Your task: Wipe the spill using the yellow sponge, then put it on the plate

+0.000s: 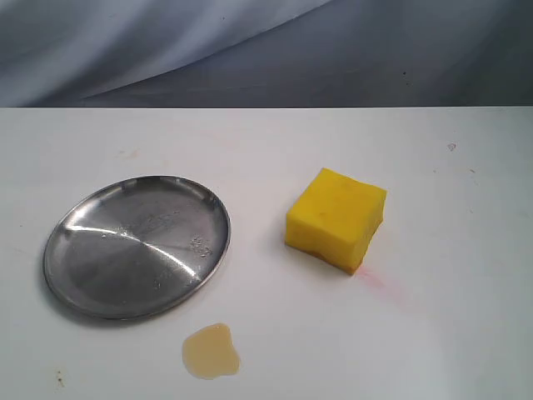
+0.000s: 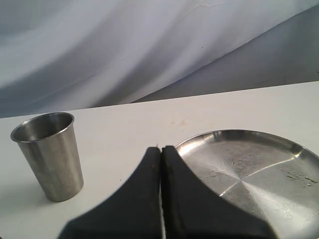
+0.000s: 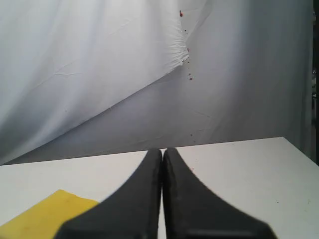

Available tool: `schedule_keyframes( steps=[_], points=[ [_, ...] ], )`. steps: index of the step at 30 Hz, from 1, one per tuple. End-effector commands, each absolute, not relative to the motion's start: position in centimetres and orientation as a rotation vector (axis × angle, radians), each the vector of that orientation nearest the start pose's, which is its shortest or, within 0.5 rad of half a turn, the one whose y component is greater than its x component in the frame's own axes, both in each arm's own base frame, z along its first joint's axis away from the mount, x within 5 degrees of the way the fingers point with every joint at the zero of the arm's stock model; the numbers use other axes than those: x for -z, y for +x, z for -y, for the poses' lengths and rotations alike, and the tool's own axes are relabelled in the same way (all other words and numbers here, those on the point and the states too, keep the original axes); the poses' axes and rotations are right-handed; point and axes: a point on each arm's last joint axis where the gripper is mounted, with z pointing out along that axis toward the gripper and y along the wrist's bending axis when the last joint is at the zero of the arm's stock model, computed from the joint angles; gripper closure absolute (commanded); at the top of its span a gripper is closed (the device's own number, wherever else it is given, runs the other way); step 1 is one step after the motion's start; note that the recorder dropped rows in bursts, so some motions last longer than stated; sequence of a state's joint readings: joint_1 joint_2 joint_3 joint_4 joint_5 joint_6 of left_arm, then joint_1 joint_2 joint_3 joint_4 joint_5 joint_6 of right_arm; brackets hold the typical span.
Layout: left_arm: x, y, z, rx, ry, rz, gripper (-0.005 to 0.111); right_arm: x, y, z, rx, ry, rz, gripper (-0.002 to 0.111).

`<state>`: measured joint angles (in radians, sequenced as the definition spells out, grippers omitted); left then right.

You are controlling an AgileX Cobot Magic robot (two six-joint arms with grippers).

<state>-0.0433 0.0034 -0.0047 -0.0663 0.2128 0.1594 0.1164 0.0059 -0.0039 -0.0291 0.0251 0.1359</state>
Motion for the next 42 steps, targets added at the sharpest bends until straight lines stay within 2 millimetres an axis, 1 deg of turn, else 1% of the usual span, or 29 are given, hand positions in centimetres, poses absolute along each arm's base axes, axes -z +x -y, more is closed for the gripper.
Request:
schedule_keyframes(
  steps=[1, 10, 12, 13, 14, 16, 18, 21, 24, 26, 27, 29, 31, 33, 35, 38, 40, 42],
  points=[
    [-19.5, 5.6, 0.4, -0.021, 0.129, -1.684, 0.107, -21.1, 5.6, -0.6, -0.165, -0.010, -1.510, 0.108],
    [-19.5, 5.6, 0.4, -0.021, 0.129, -1.684, 0.107, -21.2, 5.6, -0.6, -0.165, -0.011, -1.500, 0.108],
    [-19.5, 5.6, 0.4, -0.021, 0.129, -1.684, 0.107, -22.1, 5.5, -0.6, -0.203, 0.014, -1.399, 0.108],
    [-19.5, 5.6, 0.4, -0.021, 0.129, -1.684, 0.107, -23.1, 5.3, -0.5, -0.315, 0.106, -1.289, 0.108],
    [-19.5, 5.6, 0.4, -0.021, 0.129, -1.684, 0.107, -23.4, 5.2, -0.4, -0.377, 0.156, -1.251, 0.108],
    [-19.5, 5.6, 0.4, -0.021, 0.129, -1.684, 0.107, -24.7, 5.0, -0.5, -0.389, 0.159, -1.252, 0.108],
    [-19.5, 5.6, 0.4, -0.021, 0.129, -1.684, 0.107, -26.5, 5.3, -0.5, -0.377, 0.152, -1.307, 0.108],
    [-19.5, 5.6, 0.4, -0.021, 0.129, -1.684, 0.107, -29.4, 6.7, -0.9, -0.382, 0.144, -1.421, 0.108],
    [-19.5, 5.6, 0.4, -0.021, 0.129, -1.684, 0.107, -32.2, 9.1, -1.7, -0.390, 0.098, -1.555, 0.108],
    [-19.5, 5.6, 0.4, -0.021, 0.129, -1.684, 0.107, -33.7, 11.5, -2.8, -0.365, 0.005, -1.675, 0.108],
    [-19.5, 5.6, 0.4, -0.021, 0.129, -1.684, 0.107, -34.5, 12.5, -3.3, -0.354, -0.040, -1.715, 0.108],
    [-19.5, 5.6, 0.4, -0.021, 0.129, -1.684, 0.107, -35.4, 14.9, -4.9, -0.332, -0.154, -1.828, 0.108],
    [-19.5, 5.6, 0.4, -0.021, 0.129, -1.684, 0.107, -35.7, 17.3, -6.4, -0.316, -0.242, -1.937, 0.108],
    [-19.5, 5.6, 0.4, -0.021, 0.129, -1.684, 0.107, -35.5, 19.5, -8.0, -0.293, -0.336, -2.041, 0.108],
    [-19.5, 5.6, 0.4, -0.021, 0.129, -1.684, 0.107, -35.0, 21.9, -9.7, -0.261, -0.447, -2.149, 0.108],
    [-19.5, 5.6, 0.4, -0.021, 0.129, -1.684, 0.107, -33.2, 25.0, -12.0, -0.242, -0.580, -2.318, 0.107],
    [-19.5, 5.6, 0.4, -0.021, 0.129, -1.684, 0.107, -32.1, 26.6, -13.1, -0.271, -0.618, -2.424, 0.102],
    [-19.5, 5.6, 0.4, -0.021, 0.129, -1.684, 0.107, -30.7, 28.1, -14.0, -0.286, -0.622, -2.524, 0.092]
  ],
)
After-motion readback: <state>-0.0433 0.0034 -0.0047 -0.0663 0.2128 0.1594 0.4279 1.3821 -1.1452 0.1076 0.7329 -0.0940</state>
